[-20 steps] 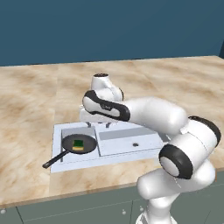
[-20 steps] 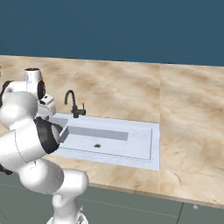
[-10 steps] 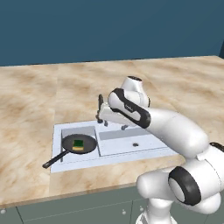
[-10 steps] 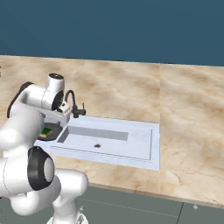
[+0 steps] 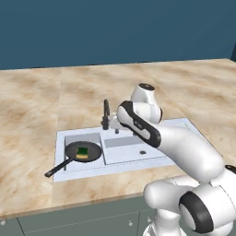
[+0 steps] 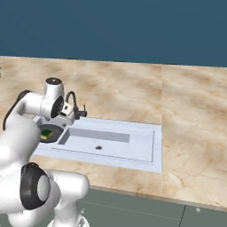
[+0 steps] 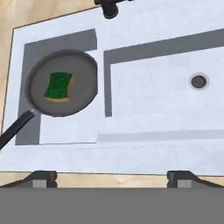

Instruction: Pick the pan and sponge and place them into the sink. Then turn on the water.

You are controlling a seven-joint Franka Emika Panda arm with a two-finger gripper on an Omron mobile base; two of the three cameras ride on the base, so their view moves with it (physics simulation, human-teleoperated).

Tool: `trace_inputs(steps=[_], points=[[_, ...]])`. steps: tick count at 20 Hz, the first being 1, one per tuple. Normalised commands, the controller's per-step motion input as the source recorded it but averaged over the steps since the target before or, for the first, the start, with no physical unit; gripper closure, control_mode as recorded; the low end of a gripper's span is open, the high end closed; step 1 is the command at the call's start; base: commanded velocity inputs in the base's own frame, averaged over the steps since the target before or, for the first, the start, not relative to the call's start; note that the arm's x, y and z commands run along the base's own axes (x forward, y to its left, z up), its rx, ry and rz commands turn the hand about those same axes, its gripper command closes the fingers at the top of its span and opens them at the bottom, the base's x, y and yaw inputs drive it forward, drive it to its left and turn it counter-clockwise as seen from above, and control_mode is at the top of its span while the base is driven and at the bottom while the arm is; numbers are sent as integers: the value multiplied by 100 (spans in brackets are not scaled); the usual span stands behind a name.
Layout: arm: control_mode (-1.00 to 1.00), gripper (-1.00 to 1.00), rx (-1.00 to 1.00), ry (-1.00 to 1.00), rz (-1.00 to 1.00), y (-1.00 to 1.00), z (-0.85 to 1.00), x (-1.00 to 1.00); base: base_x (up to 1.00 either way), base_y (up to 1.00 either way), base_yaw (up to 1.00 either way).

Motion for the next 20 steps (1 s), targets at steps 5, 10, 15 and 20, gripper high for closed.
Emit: trace_inputs(steps=[5,10,15,20], points=[[-100,-100,-9,-16,8,-55,0,-4,0,0,0],[-100,-100,-1,-2,12,-88,0,0,0,0,0],[-100,-100,0,0,13,-67,-6,0,0,0,0],[-100,-100,0,-8,2,-21,-8,0,0,0,0]])
